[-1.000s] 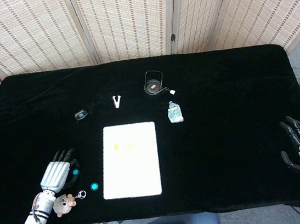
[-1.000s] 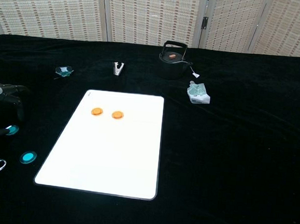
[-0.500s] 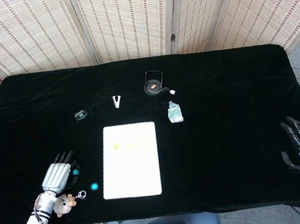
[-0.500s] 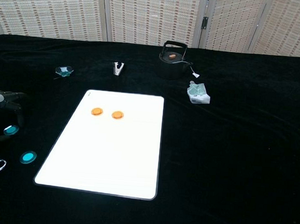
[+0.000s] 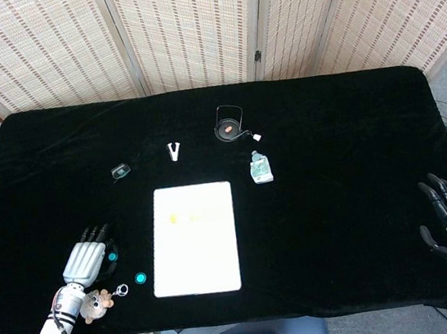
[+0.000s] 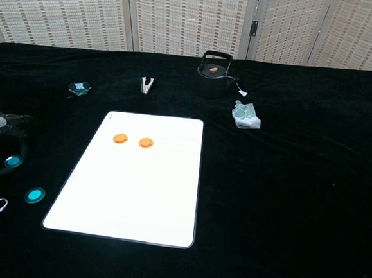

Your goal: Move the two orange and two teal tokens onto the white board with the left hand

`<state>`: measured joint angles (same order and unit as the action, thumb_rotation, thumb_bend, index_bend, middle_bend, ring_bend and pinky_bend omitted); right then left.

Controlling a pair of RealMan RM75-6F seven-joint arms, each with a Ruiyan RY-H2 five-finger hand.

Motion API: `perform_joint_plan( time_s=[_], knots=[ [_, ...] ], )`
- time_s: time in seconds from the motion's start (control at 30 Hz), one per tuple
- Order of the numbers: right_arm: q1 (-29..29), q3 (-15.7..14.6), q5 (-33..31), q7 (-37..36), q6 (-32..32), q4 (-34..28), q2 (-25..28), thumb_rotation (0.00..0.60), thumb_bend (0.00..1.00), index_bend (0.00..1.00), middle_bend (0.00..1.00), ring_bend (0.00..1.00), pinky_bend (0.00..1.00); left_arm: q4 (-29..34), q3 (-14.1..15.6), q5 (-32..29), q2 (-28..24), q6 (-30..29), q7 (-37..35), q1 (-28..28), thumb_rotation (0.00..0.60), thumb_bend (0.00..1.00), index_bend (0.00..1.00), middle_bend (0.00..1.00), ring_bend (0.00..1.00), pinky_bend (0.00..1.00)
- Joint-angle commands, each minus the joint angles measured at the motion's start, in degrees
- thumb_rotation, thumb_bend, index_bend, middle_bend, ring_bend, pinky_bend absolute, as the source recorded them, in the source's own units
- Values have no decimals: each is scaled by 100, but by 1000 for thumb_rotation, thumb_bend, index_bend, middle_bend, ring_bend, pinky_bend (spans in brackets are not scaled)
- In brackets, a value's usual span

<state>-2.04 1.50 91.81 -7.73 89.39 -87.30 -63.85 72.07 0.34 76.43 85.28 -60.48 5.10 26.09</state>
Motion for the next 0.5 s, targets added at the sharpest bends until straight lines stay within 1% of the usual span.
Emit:
perform_joint_plan(
  time_s=[0.03,0.2,0.33,0.5],
  knots=[
    [0,0,0,7,0,-8,2,600,511,0,1,15,0,-38,-16,24,23,15,-27,-2,600,432,533,75,0,0],
    [9,-1,5,28,19,-29,13,600,511,0,1,16,0,7,-77,110,-13,-30,-56,20,600,432,532,75,0,0],
    [9,-1,8,40,21,-38,14,600,510,0,1,16,0,251,-165,232,-115,-80,-80,103,600,433,531,75,0,0],
    [3,-2,-1,32,2,-24,4,600,511,0,1,16,0,630,-291,387,-188,42,-11,347,600,433,530,75,0,0]
  ],
)
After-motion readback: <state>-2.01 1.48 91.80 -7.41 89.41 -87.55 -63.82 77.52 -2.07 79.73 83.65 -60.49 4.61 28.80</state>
